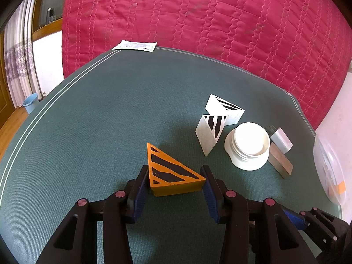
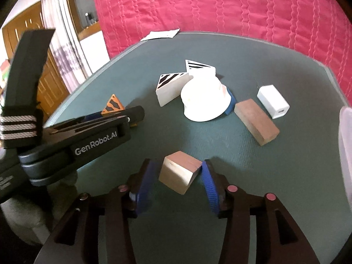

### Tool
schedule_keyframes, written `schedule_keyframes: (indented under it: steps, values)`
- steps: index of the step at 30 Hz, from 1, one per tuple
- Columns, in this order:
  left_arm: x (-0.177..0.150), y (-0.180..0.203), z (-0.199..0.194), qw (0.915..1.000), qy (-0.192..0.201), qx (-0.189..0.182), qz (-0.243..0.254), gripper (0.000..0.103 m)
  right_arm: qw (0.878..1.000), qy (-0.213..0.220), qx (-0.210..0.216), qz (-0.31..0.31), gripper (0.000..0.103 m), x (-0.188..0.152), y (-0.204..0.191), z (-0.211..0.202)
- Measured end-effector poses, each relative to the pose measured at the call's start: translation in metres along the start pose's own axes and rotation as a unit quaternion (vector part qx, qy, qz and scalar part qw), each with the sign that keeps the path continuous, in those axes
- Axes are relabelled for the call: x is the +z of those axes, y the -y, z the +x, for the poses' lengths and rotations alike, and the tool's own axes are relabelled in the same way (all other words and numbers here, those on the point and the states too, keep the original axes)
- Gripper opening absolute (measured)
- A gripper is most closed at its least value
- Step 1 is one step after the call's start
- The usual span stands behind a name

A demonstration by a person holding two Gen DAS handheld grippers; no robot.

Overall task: Organize rigid objects
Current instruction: 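Lift the tan tile with the right gripper and carry it toward the bowl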

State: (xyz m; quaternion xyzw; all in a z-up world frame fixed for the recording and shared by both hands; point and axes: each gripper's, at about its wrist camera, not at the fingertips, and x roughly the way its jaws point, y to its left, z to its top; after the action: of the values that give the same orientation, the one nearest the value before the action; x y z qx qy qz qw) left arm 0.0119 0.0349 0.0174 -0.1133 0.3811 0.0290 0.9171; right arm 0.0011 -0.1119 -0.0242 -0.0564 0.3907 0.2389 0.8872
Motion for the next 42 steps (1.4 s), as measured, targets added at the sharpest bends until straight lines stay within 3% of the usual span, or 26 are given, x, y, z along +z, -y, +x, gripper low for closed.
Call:
schedule_keyframes:
  steps: [5, 6, 9, 16, 31, 42]
  values:
    - [0.001, 0.000, 0.000, 1.0000, 0.000, 0.000, -0.001, 0.049, 1.000, 0.003, -0.026, -0.014, 0.046, 0.001, -0.007, 0.002]
    - [0.001, 0.000, 0.000, 1.0000, 0.000, 0.000, -0.001, 0.049, 0.999, 0.004, -0.032, -0.015, 0.041, 0.000, -0.007, 0.001]
    - [0.001, 0.000, 0.000, 1.0000, -0.001, -0.001, 0.000, 0.048, 1.000, 0.006, -0.024, -0.002, 0.040, -0.002, -0.001, -0.001]
    - [0.000, 0.002, -0.001, 0.9999, 0.000, -0.010, 0.009, 0.048, 0.999, 0.016, -0.001, 0.045, 0.040, -0.014, 0.026, -0.020]
    - [-0.006, 0.023, -0.012, 0.9984, -0.002, -0.032, 0.046, 0.048, 0.992, 0.070, -0.022, 0.105, 0.040, -0.027, 0.077, -0.063]
    - [-0.005, 0.057, -0.020, 0.9958, -0.005, -0.049, 0.078, 0.048, 0.979, 0.117, -0.062, 0.154, 0.039, -0.040, 0.130, -0.100]
